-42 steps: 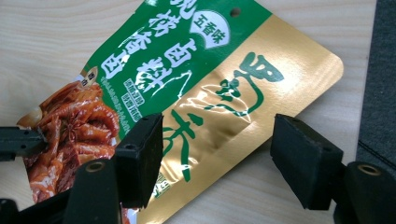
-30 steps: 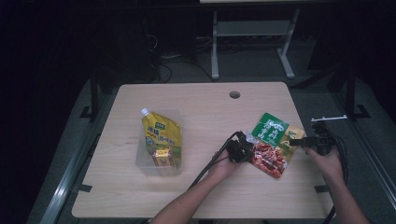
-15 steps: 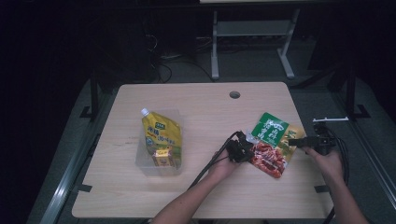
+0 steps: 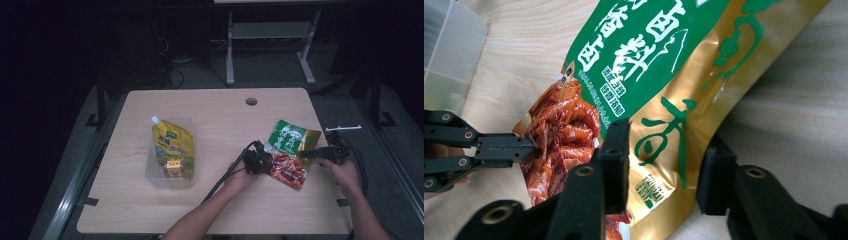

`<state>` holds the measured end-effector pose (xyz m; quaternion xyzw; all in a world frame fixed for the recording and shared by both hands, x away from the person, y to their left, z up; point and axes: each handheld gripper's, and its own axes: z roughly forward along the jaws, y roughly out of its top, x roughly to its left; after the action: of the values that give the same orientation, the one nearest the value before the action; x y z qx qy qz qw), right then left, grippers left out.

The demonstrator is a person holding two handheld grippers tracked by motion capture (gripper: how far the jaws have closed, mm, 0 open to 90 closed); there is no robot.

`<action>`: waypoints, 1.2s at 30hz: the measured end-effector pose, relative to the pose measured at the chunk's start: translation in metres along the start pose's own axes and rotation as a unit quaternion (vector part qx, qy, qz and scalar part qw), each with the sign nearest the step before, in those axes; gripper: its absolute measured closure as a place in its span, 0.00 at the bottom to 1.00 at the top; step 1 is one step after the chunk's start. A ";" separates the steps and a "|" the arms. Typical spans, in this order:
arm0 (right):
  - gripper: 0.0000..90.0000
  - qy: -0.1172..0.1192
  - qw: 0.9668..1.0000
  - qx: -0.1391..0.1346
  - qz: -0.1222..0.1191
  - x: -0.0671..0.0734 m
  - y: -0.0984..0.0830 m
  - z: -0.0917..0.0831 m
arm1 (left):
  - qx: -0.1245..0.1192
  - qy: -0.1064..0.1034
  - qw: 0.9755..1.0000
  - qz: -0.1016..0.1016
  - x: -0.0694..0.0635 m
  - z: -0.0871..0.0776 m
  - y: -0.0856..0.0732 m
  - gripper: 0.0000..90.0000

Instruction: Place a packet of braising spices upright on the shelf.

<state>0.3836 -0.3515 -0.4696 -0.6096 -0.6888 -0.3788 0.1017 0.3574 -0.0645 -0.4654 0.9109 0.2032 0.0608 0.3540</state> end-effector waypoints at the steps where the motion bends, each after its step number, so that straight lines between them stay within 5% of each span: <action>1: 0.73 -0.003 1.000 0.000 0.000 0.000 0.000 0.001 | -0.001 0.000 1.000 -0.001 0.000 0.000 0.000 1.00; 11: 0.99 -0.011 1.000 0.007 -0.003 0.003 0.002 0.005 | -0.002 -0.002 1.000 0.002 0.000 0.000 -0.001 1.00; 17: 1.00 -0.032 0.999 0.008 -0.030 0.012 0.005 0.003 | -0.006 -0.009 1.000 -0.007 0.000 -0.001 -0.002 0.94; 28: 1.00 -0.024 0.997 -0.021 -0.075 0.030 0.005 -0.012 | -0.021 -0.011 0.999 -0.025 0.006 -0.022 -0.009 0.79; 36: 1.00 -0.018 0.990 -0.043 -0.129 0.056 0.009 -0.028 | -0.044 -0.010 0.999 -0.014 -0.001 -0.040 -0.019 0.64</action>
<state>0.3692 -0.3268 -0.4132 -0.5258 -0.7466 -0.4074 0.0132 0.3405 -0.0274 -0.4489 0.8922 0.2100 0.0556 0.3960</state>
